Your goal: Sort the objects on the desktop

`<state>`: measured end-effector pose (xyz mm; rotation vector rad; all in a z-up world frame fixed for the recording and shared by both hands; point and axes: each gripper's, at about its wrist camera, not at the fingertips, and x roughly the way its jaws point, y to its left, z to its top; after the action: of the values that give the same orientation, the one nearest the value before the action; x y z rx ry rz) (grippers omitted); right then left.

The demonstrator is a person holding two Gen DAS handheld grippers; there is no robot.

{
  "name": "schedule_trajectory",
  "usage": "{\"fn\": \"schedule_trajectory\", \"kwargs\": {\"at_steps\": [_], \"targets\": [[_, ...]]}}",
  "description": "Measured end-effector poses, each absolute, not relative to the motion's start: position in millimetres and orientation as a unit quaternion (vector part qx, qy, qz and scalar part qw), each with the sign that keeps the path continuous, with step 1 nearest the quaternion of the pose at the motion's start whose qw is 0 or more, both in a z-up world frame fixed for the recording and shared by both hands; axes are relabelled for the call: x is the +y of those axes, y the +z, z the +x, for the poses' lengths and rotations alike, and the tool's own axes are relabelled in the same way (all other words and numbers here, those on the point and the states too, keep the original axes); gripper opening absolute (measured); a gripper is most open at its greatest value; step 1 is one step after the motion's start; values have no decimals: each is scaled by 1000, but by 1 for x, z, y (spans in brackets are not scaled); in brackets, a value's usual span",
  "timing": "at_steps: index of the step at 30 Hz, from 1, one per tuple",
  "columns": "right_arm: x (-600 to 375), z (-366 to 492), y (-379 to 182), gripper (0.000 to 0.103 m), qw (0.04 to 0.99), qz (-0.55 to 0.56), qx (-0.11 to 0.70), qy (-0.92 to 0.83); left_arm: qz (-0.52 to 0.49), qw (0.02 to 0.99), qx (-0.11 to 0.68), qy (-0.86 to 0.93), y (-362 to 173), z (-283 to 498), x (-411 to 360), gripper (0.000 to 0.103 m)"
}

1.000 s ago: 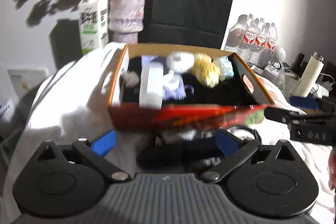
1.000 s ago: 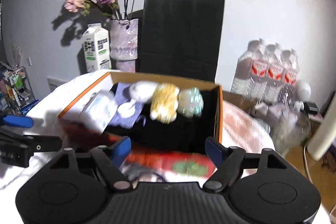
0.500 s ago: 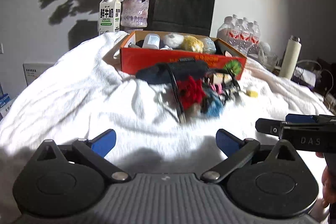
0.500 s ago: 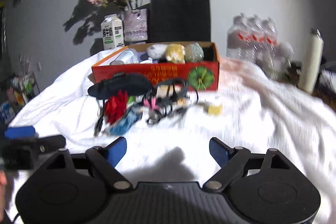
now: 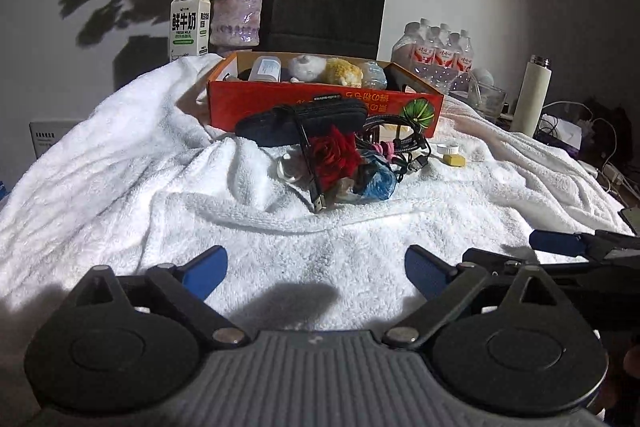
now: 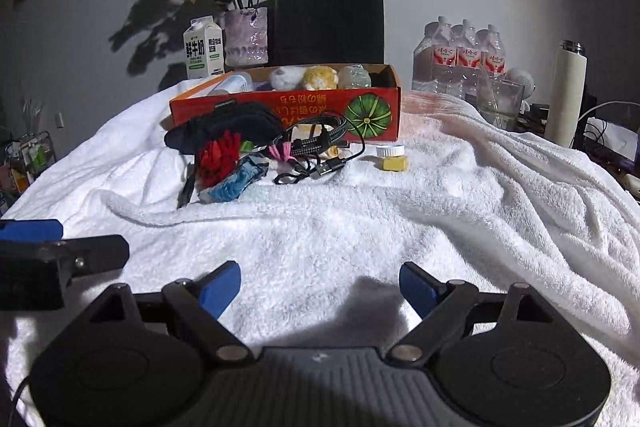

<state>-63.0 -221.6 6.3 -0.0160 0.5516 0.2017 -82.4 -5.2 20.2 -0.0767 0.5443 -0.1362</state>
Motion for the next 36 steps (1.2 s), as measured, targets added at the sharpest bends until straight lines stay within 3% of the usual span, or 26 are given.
{"fn": "schedule_trajectory", "kwargs": {"at_steps": [3, 9, 20, 21, 24, 26, 28, 36], "targets": [[-223, -59, 11, 82, 957, -8, 270, 105, -52, 957, 276, -71, 25, -70, 0, 79], [-226, -32, 28, 65, 960, -8, 255, 115, -89, 957, 269, -66, 42, -25, 13, 59], [-210, 72, 55, 36, 967, -1, 218, 128, -141, 938, 306, -78, 34, 72, 19, 46], [-207, 81, 53, 34, 968, -7, 217, 129, -141, 938, 308, -77, 33, 76, 19, 43], [-200, 105, 43, 20, 963, -13, 237, 130, -154, 932, 318, -81, 29, 84, 21, 15], [-199, 113, 34, 15, 961, -6, 246, 127, -167, 928, 322, -87, 26, 87, 24, 8], [-201, 110, 33, 4, 963, 9, 239, 125, -171, 928, 320, -83, 27, 85, 25, 7], [-230, 68, 66, 2, 975, 45, 186, 114, -159, 952, 247, -84, 72, 31, 34, 7]]}}
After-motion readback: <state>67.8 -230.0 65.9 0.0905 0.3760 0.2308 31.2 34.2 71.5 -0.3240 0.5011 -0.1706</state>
